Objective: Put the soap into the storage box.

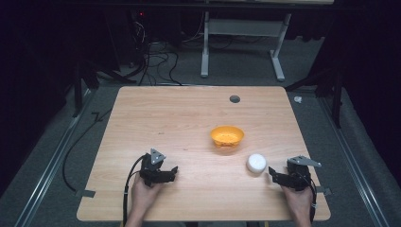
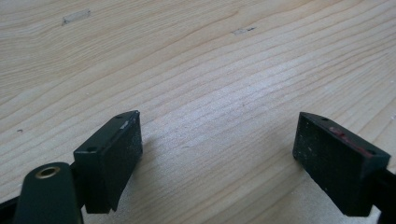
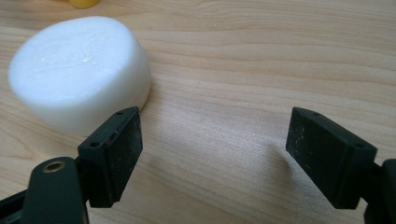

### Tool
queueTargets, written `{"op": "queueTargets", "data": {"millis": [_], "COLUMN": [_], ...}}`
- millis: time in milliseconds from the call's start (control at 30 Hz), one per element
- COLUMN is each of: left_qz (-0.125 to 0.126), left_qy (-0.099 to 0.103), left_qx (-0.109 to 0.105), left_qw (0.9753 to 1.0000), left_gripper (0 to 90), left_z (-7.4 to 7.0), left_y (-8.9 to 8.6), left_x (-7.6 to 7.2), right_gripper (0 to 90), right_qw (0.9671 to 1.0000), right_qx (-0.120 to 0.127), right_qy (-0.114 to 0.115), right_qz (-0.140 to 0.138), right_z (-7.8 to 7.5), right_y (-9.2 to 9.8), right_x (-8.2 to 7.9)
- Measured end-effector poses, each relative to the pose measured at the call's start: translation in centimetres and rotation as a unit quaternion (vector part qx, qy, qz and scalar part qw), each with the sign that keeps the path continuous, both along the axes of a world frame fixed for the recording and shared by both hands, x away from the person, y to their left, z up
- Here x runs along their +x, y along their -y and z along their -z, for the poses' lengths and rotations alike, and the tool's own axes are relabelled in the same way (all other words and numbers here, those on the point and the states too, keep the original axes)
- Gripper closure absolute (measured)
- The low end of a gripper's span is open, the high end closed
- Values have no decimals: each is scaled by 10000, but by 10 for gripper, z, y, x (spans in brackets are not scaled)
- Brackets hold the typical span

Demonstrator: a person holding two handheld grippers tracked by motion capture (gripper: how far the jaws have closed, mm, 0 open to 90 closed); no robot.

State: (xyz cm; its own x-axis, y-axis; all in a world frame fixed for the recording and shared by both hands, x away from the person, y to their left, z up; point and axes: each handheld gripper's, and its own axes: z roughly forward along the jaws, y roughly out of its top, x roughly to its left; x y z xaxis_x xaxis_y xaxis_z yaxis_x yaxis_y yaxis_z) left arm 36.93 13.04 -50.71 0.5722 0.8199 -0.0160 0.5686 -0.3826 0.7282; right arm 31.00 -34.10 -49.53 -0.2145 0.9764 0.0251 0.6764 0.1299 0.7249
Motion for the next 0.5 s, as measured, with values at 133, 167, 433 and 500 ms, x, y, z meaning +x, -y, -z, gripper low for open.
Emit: {"op": "queueTargets", "data": {"millis": [133, 167, 433, 500], "left_qz": [0, 0, -11, -13], "left_qy": [1, 1, 8, 8], "left_qx": [1, 0, 2, 0], "left_qw": [10000, 10000, 10000, 10000], "left_gripper": [161, 161, 161, 162], "left_z": [0, 0, 0, 0], "left_y": [0, 0, 0, 0], "left_x": [0, 0, 0, 0], "right_gripper": [207, 208, 232, 231], "right_qw": [9999, 9999, 9995, 9995], "right_qx": [29, 42, 89, 107], "right_qy": [134, 148, 292, 288], "right_qz": [-38, -28, -21, -31], "right_z": [-4, -5, -9, -9], "right_y": [-2, -3, -9, -11], "right_x": [-6, -8, -20, -23]}}
